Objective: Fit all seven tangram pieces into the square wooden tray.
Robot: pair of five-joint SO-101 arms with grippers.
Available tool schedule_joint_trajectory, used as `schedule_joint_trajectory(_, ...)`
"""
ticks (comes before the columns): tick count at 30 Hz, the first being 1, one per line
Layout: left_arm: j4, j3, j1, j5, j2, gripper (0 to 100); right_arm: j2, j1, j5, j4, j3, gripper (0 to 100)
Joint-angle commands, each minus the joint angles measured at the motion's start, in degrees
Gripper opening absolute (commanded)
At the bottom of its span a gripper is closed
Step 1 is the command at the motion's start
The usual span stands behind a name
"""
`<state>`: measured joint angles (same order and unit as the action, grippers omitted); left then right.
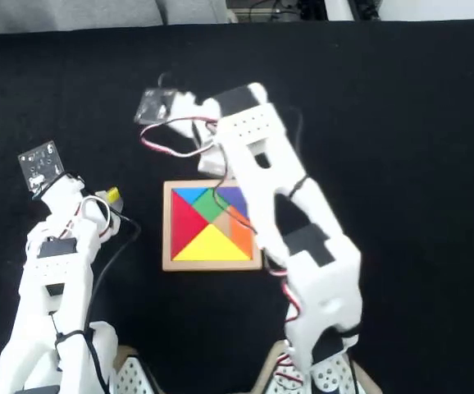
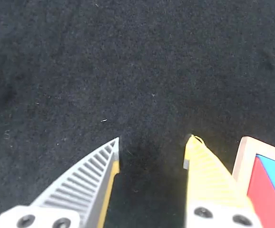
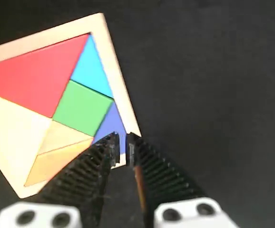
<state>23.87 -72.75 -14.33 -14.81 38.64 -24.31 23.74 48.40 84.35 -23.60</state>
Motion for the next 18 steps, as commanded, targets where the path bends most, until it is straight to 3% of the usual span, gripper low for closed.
schedule_joint_trajectory(1,-1.0,0.8,0.9,-0.4,0.9,22,7.1,-1.8,-4.4,0.4,-2.4,1.3)
schedule_joint_trajectory(9,-1.1,0.7,2.2,-0.4,0.8,22,22.5,-4.7,-16.1,6.1,-2.6,1.1)
schedule_joint_trajectory(11,-1.8,0.3,4.3,2.8,0.8,22,28.6,-5.6,-18.2,7.7,-2.9,1.1)
schedule_joint_trajectory(14,-4.0,-1.5,6.1,7.5,1.3,22,38.5,-7.3,-19.7,9.1,-2.2,1.1)
schedule_joint_trajectory(18,-5.2,-1.2,4.5,7.9,1.5,22,50.2,-10.6,-20.0,10.5,2.9,1.1)
